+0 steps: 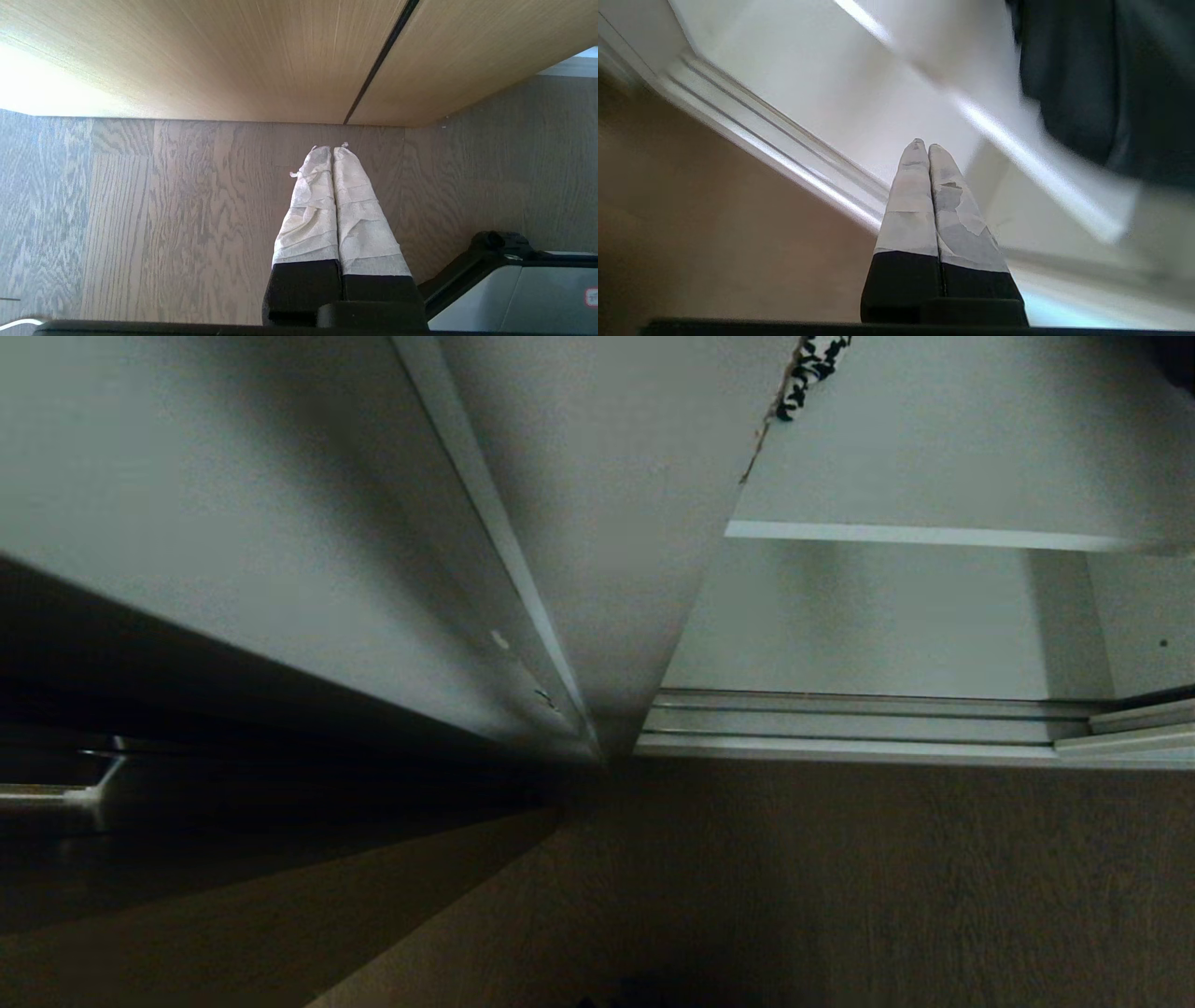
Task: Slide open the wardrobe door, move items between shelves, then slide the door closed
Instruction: Place the bag on the lower shelf
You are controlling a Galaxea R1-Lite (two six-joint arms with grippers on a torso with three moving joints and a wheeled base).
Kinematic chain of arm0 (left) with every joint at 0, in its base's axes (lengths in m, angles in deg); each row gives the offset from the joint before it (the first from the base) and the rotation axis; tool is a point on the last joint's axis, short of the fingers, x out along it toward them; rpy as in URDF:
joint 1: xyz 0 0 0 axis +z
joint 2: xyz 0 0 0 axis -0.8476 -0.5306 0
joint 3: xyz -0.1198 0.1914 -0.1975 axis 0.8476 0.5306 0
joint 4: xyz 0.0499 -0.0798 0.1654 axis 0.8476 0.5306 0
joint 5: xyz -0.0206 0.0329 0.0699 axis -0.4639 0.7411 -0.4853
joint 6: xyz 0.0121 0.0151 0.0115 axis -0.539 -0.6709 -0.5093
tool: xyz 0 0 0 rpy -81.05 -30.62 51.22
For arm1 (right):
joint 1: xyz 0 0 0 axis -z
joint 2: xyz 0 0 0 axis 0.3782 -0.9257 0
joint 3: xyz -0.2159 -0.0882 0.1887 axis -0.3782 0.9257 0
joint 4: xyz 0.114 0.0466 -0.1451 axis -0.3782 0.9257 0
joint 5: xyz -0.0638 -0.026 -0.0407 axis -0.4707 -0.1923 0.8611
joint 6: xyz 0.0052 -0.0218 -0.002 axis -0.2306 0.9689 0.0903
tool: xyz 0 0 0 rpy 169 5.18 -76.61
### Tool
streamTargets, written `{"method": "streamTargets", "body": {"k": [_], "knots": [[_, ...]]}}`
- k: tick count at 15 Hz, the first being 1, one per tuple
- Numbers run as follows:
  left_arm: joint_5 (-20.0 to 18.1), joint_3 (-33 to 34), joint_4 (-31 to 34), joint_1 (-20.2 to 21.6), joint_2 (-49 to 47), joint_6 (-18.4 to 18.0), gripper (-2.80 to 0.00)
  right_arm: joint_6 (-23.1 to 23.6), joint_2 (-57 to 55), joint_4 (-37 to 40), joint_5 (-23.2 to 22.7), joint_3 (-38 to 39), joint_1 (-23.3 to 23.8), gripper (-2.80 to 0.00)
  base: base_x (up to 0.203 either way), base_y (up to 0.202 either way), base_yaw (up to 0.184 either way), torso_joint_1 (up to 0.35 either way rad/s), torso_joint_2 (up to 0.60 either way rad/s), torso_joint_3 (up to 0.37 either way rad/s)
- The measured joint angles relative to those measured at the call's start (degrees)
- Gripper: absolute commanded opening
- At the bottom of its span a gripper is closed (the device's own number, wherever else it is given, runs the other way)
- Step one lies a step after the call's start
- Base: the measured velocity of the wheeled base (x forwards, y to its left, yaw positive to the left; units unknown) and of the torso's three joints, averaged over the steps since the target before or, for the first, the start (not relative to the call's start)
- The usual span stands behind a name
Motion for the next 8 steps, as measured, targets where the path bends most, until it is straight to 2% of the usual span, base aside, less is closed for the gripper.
{"method": "streamTargets", "body": {"k": [4,8], "knots": [[0.0,0.0,0.0,0.0,0.0,0.0,-2.8,18.2,-7.1,4.6,0.0,-4.5,-0.8,-2.8,0.0,0.0,0.0,0.0,0.0,0.0],[0.0,0.0,0.0,0.0,0.0,0.0,-2.8,33.0,-13.3,3.0,0.7,-6.4,-0.8,-2.8,0.0,0.0,0.0,0.0,0.0,0.0]]}}
